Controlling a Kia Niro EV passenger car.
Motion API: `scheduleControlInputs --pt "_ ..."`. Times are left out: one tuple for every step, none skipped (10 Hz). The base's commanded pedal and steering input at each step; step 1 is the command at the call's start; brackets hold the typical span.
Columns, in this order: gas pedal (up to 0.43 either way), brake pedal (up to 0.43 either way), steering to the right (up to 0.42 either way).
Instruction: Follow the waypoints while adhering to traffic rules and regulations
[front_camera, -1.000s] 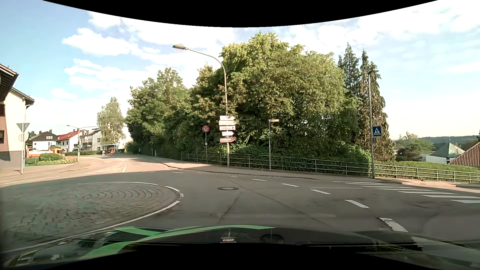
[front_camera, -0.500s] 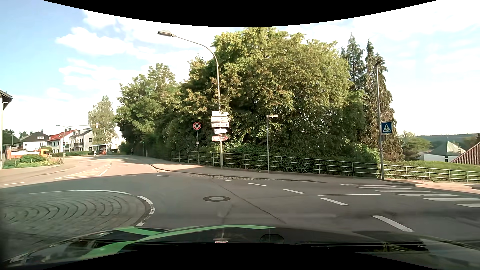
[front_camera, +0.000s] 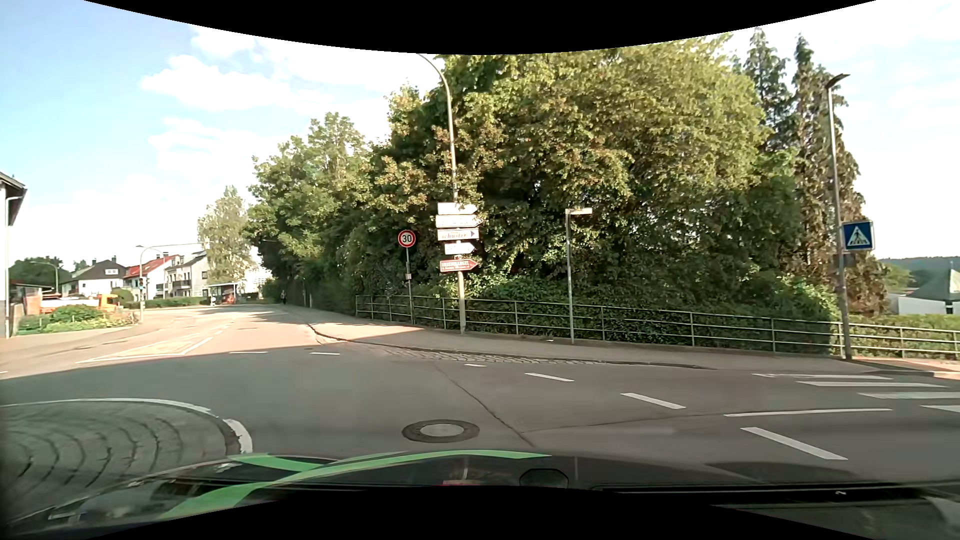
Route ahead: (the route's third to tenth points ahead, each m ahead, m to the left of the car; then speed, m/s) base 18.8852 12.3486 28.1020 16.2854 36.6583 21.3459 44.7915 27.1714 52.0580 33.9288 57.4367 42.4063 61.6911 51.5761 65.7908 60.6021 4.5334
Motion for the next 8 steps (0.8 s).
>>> scheduleControlInputs --pt "0.157 0.000 -0.228" --pt "0.169 0.000 -0.247" --pt "0.169 0.000 -0.254" --pt "0.169 0.000 -0.260" --pt "0.169 0.000 -0.268" --pt "0.169 0.000 -0.281" --pt "0.169 0.000 -0.290" --pt "0.169 0.000 -0.292"
